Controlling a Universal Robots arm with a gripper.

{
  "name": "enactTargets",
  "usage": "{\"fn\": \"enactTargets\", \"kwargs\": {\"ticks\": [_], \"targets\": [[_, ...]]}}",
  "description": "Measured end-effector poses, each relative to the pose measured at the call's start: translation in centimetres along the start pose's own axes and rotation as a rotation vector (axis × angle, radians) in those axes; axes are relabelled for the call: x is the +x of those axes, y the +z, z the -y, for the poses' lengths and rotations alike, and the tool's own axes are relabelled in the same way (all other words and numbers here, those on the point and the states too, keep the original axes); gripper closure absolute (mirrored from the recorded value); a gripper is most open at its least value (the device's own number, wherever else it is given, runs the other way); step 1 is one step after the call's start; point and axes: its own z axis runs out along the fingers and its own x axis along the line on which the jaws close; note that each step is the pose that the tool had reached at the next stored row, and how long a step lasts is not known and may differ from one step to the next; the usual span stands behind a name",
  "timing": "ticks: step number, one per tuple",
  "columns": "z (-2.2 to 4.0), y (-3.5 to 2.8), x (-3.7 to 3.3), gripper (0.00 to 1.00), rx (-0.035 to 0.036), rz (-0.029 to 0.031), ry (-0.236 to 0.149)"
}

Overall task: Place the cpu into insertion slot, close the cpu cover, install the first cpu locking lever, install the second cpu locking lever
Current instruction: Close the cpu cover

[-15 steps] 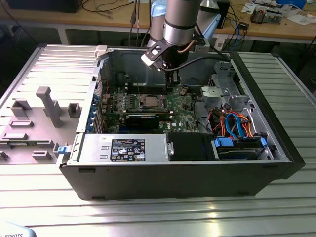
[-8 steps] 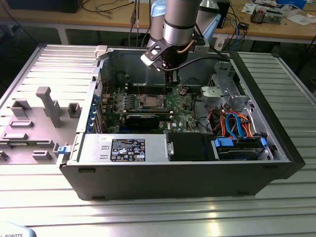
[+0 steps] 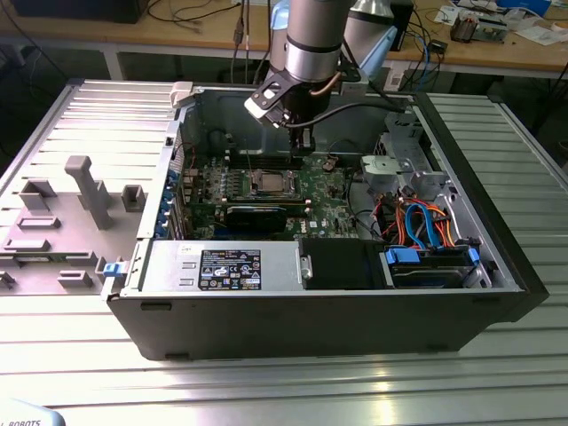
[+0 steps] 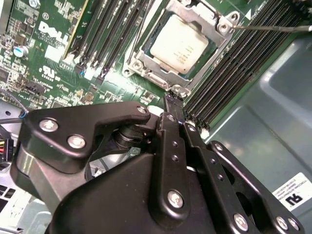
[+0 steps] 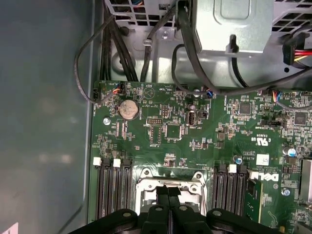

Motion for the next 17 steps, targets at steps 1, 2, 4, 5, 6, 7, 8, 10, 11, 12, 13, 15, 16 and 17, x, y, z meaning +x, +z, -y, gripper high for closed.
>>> {"fn": "enactTargets", "kwargs": {"ticks": [1,2,4,5,6,7,8,10,11,12,13,15,16,17], "targets": [[0.17,0.01,-0.03,0.89,-0.0001,-0.0001,0.000],[0.38,0.00,-0.12,0.89,0.0001,-0.0002,0.000],[0.87,0.00,-0.44,0.89,0.0000,-0.0010,0.000],[1.20,0.01,-0.52,0.89,0.0000,-0.0010,0.000],[2.05,0.03,-0.51,0.89,0.0000,-0.0010,-0.001],[2.91,0.06,-0.46,0.89,-0.0001,-0.0011,-0.001],[3.00,0.06,-0.45,0.89,0.0000,-0.0011,-0.001],[3.04,0.06,-0.45,0.89,0.0001,-0.0009,-0.001],[3.06,0.06,-0.46,0.89,0.0000,-0.0010,-0.001],[3.09,0.06,-0.45,0.89,0.0000,-0.0010,-0.001],[3.10,0.06,-0.45,0.89,0.0001,-0.0010,-0.001],[3.28,0.11,-0.45,0.89,0.0001,-0.0010,-0.003],[3.55,0.23,-0.44,0.89,0.0003,-0.0009,-0.011],[3.71,0.36,-0.43,0.89,0.0007,-0.0009,-0.020]]}}
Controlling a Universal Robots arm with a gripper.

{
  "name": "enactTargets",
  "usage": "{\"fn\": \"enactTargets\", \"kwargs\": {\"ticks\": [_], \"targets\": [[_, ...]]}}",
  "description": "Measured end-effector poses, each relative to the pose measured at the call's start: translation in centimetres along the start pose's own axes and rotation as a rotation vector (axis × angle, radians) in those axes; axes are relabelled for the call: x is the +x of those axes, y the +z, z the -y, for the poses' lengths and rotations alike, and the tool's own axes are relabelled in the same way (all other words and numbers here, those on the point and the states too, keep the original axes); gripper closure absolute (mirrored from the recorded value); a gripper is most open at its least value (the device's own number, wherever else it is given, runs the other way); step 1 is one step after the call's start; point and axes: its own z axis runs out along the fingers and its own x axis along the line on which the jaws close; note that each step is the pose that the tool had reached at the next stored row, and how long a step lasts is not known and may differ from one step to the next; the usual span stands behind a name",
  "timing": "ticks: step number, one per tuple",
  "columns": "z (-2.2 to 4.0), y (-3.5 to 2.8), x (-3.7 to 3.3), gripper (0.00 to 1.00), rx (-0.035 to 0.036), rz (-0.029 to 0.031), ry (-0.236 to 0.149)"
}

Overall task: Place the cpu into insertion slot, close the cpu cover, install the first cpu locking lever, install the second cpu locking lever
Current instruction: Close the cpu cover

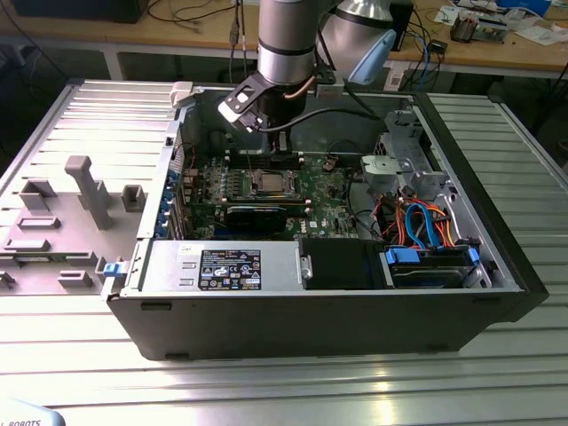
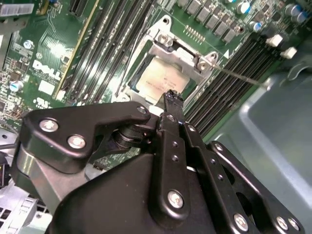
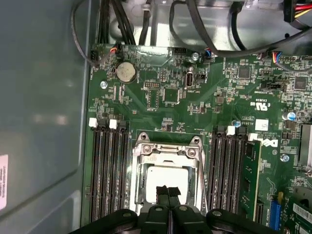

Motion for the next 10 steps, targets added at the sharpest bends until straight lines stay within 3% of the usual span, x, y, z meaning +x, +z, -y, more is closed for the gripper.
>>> {"fn": "enactTargets", "kwargs": {"ticks": [6,8,10], "targets": [[0.87,0.62,0.05,0.89,0.0008,-0.0015,-0.003],[1.48,1.44,0.07,0.89,0.0006,-0.0017,0.002],[1.97,1.84,0.09,0.89,0.0005,-0.0031,0.002]]}}
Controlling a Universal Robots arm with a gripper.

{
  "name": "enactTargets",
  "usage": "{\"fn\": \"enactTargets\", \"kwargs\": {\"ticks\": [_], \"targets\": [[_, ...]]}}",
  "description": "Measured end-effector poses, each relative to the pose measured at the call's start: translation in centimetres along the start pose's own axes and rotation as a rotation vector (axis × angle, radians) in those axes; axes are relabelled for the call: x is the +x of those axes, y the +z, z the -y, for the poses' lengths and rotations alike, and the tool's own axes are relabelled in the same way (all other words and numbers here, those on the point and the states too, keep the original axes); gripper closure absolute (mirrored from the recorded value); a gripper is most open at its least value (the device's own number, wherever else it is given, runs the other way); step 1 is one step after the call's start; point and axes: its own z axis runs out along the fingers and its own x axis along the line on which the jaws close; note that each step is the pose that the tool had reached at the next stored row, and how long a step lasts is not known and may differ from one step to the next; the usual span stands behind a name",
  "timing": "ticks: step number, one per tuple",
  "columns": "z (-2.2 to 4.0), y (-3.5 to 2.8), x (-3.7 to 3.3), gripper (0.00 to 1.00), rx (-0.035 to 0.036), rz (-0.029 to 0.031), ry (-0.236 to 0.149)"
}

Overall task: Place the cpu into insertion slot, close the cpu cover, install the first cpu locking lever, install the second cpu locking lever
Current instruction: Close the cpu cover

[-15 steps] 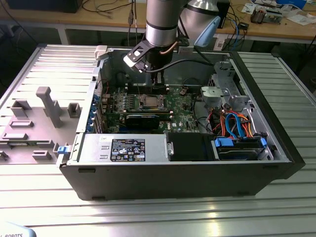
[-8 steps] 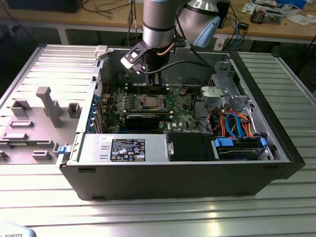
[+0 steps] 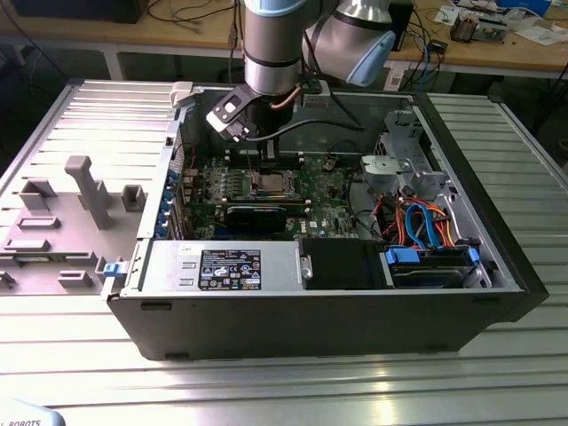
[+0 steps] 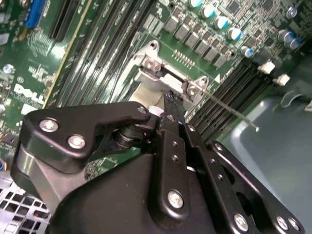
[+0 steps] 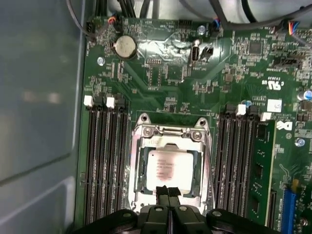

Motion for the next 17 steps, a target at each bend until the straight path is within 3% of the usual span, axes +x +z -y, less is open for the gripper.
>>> {"fn": "enactTargets", "kwargs": {"ticks": [3,5,10,17], "targets": [[0.27,0.85,-0.01,0.89,-0.0001,-0.0002,0.000],[0.29,1.09,-0.01,0.89,-0.0001,-0.0002,0.000],[0.40,1.50,-0.02,0.89,-0.0003,-0.0042,0.000],[0.40,1.99,-0.04,0.89,-0.0002,-0.0041,0.000]]}}
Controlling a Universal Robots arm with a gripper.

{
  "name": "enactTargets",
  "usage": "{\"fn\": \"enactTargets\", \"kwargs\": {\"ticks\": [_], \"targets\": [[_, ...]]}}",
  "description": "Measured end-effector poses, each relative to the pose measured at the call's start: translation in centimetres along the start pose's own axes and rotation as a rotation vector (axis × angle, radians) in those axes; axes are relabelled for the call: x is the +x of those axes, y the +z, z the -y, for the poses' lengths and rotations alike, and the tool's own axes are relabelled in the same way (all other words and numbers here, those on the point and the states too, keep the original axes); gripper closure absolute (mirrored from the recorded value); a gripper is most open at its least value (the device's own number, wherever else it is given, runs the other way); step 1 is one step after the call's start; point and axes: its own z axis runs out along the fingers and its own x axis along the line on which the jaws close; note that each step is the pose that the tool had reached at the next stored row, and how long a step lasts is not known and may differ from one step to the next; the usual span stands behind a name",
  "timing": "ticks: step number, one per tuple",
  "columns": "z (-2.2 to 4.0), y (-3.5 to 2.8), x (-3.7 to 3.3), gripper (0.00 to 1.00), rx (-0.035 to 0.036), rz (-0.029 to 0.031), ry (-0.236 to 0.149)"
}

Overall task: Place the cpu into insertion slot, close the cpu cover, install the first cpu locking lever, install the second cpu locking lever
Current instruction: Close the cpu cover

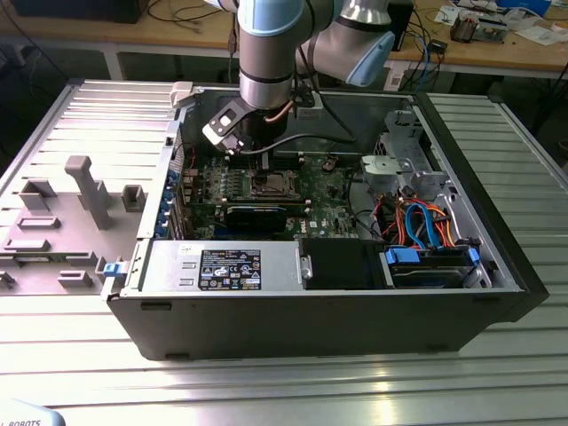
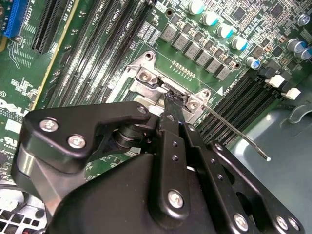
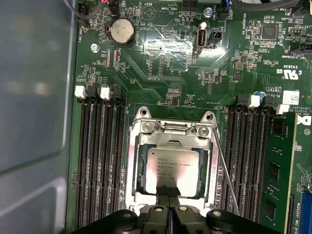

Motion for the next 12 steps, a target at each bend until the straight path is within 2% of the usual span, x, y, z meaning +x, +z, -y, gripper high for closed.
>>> {"fn": "enactTargets", "kwargs": {"ticks": [3,9,12], "targets": [[0.00,-0.01,0.01,0.89,-0.0003,-0.0006,0.000],[0.01,-0.52,0.03,0.89,-0.0002,-0.0004,0.000],[-0.23,-0.53,0.01,0.89,-0.0001,-0.0002,0.000]]}}
